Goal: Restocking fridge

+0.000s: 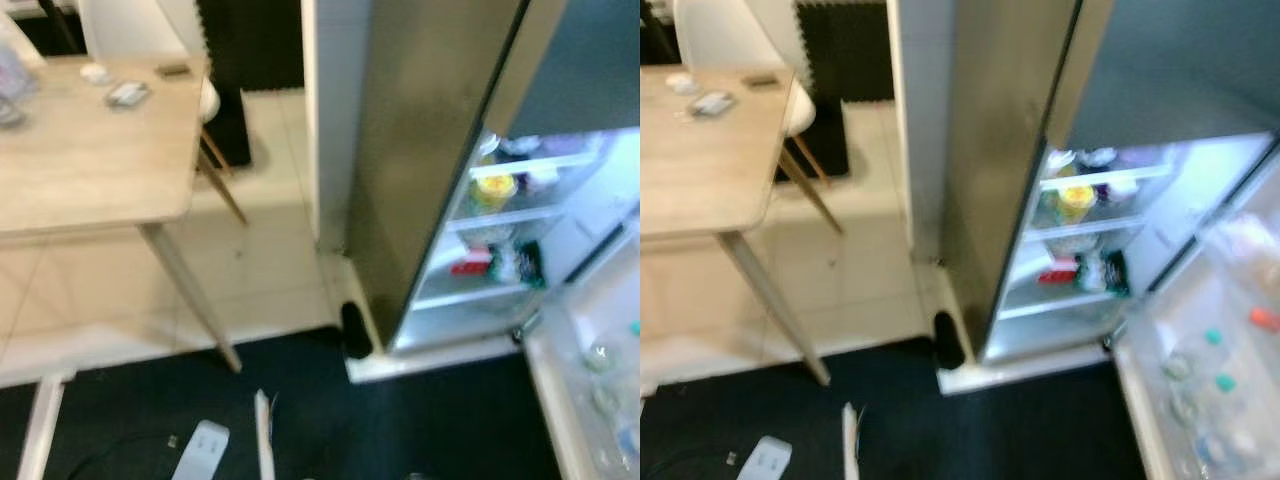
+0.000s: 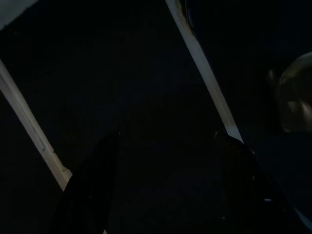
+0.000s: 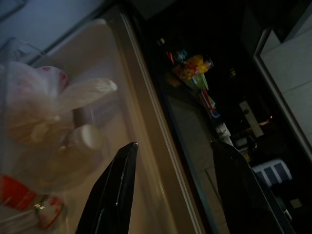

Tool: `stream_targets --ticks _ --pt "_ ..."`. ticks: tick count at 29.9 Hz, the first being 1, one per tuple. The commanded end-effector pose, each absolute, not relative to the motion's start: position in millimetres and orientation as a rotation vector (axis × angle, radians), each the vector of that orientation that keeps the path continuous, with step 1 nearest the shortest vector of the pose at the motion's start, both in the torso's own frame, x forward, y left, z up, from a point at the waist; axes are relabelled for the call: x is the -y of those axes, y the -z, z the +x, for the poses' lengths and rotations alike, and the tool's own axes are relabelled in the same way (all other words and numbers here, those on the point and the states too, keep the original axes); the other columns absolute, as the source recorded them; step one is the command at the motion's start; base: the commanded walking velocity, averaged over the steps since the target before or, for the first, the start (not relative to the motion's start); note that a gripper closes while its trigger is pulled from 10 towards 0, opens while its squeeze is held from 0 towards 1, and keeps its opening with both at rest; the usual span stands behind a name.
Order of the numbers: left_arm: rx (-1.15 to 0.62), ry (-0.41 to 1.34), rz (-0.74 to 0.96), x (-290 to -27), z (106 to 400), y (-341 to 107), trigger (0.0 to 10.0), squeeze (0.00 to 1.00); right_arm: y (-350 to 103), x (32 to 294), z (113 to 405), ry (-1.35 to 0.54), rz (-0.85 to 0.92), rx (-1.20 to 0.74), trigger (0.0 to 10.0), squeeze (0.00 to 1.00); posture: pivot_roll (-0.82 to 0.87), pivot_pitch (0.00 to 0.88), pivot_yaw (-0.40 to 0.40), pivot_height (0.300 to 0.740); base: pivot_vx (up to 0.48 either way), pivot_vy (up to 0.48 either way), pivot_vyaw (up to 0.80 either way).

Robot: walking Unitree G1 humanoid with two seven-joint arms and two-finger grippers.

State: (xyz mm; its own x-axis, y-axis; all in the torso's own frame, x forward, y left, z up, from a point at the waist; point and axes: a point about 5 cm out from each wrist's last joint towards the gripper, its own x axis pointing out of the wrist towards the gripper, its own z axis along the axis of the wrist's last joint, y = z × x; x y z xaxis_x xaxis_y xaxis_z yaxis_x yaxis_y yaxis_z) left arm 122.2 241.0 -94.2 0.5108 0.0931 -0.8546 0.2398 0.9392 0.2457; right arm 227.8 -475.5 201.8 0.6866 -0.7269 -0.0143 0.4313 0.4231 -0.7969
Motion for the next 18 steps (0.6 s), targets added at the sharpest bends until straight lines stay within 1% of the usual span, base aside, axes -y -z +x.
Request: stream_targets --ticks 1,18 --pt "-1.06 0.094 0.362 -243.3 117.7 95.4 10.0 0.0 -200.6 477.0 225.7 0.757 -0.852 -0.391 10.0 0.0 -0.03 0.066 -0.032 0.74 0.0 0.0 0.0" --pt "-1.059 0.1 0.372 -242.9 118.5 95.3 10.0 0.0 -199.4 473.7 230.2 0.74 -0.846 -0.379 10.0 0.0 -0.03 0.063 -0.034 0.74 0.0 0.0 0.0"
